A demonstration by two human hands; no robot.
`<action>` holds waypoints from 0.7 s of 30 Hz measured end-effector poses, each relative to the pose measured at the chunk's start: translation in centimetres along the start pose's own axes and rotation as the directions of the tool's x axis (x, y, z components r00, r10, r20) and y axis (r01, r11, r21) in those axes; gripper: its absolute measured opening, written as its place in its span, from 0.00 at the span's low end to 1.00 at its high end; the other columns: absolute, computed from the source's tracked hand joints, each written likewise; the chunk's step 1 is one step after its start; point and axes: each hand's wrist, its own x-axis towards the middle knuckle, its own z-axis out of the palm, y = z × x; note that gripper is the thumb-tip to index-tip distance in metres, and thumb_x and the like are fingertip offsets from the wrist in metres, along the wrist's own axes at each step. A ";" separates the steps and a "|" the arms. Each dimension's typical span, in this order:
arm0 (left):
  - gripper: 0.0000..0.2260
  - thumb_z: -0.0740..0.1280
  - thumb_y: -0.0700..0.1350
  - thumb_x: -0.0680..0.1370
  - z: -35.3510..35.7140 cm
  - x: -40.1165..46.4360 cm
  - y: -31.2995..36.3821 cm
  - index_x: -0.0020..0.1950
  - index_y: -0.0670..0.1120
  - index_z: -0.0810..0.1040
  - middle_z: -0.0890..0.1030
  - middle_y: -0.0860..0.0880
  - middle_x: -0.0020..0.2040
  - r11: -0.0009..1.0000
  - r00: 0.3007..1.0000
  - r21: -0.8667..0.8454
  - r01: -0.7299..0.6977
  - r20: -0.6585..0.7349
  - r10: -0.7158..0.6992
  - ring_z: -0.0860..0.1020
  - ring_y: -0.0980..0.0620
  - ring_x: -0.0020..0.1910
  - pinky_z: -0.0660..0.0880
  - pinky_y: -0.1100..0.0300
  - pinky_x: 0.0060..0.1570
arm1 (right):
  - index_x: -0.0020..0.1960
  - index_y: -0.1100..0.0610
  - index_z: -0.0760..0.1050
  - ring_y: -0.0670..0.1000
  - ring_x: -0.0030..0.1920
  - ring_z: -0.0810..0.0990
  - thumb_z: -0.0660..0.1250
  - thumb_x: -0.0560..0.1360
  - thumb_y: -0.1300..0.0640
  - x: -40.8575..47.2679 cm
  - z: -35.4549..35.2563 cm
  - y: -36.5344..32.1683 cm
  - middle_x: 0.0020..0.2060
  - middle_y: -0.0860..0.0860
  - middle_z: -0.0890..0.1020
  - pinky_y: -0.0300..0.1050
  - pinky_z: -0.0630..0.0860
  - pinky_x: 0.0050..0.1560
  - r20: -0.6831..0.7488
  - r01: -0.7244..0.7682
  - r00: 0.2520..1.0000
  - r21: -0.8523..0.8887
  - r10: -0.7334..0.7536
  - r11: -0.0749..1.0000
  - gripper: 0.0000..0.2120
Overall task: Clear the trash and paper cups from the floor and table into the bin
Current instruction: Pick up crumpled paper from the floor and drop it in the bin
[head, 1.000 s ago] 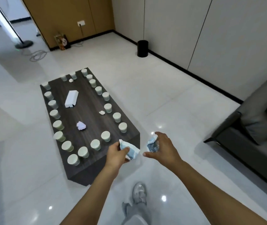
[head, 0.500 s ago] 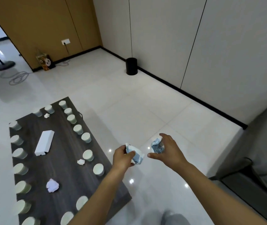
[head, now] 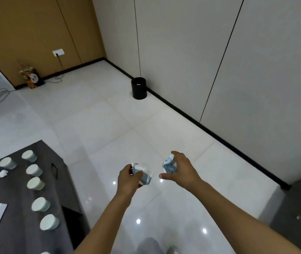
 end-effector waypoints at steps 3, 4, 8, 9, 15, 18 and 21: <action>0.13 0.65 0.35 0.76 1.7 6.1 2.8 0.60 0.43 0.76 0.79 0.42 0.54 1.000 0.998 -0.005 0.027 -0.050 -0.027 0.79 0.44 0.51 0.79 0.57 0.38 | 0.74 0.53 0.58 0.50 0.68 0.66 0.80 0.62 0.45 7.5 -1.5 -0.9 0.69 0.49 0.67 0.45 0.68 0.66 0.040 0.028 0.999 0.006 -0.028 1.000 0.48; 0.12 0.65 0.35 0.76 2.3 8.4 3.7 0.60 0.43 0.76 0.79 0.42 0.53 0.999 0.997 -0.012 0.036 -0.066 -0.037 0.79 0.45 0.50 0.79 0.57 0.38 | 0.74 0.53 0.58 0.50 0.68 0.66 0.79 0.62 0.44 10.2 -1.9 -1.1 0.69 0.49 0.67 0.44 0.68 0.66 0.051 0.038 0.998 0.005 -0.038 0.999 0.48; 0.12 0.65 0.35 0.76 4.4 19.5 8.4 0.59 0.42 0.76 0.80 0.41 0.53 0.999 0.996 -0.032 0.029 -0.088 -0.032 0.79 0.44 0.50 0.79 0.56 0.38 | 0.74 0.53 0.58 0.50 0.68 0.66 0.79 0.62 0.45 22.6 -3.3 -2.3 0.68 0.50 0.67 0.44 0.68 0.66 0.071 0.066 0.995 0.004 -0.066 0.998 0.48; 0.12 0.65 0.35 0.76 4.9 22.5 10.0 0.59 0.42 0.76 0.79 0.41 0.53 0.999 0.996 -0.037 0.021 -0.090 -0.025 0.79 0.43 0.51 0.79 0.56 0.39 | 0.74 0.54 0.57 0.50 0.68 0.66 0.79 0.62 0.45 25.8 -3.7 -2.7 0.68 0.50 0.67 0.44 0.68 0.66 0.067 0.071 0.995 0.009 -0.071 0.997 0.48; 0.13 0.65 0.34 0.76 8.1 38.3 21.1 0.59 0.42 0.75 0.79 0.42 0.54 0.999 0.997 -0.032 -0.013 -0.080 0.010 0.79 0.44 0.51 0.79 0.55 0.40 | 0.74 0.53 0.58 0.49 0.67 0.66 0.80 0.62 0.45 43.5 -7.8 -6.5 0.68 0.49 0.67 0.40 0.67 0.61 0.056 0.063 0.996 0.002 -0.063 0.998 0.48; 0.13 0.64 0.34 0.76 10.0 45.4 26.1 0.60 0.42 0.75 0.78 0.43 0.54 0.999 0.997 -0.034 -0.023 -0.075 0.021 0.78 0.44 0.52 0.79 0.55 0.41 | 0.73 0.52 0.59 0.48 0.67 0.66 0.80 0.61 0.44 51.5 -9.8 -7.9 0.67 0.47 0.67 0.38 0.66 0.59 0.051 0.057 0.997 0.015 -0.058 0.998 0.48; 0.13 0.64 0.34 0.77 12.1 52.9 29.9 0.60 0.43 0.75 0.78 0.44 0.53 1.000 0.998 -0.017 -0.026 -0.061 0.025 0.78 0.47 0.50 0.79 0.57 0.39 | 0.72 0.52 0.60 0.49 0.66 0.67 0.80 0.61 0.45 59.9 -11.2 -8.4 0.66 0.47 0.68 0.40 0.68 0.60 0.061 0.032 0.998 0.035 -0.034 0.999 0.46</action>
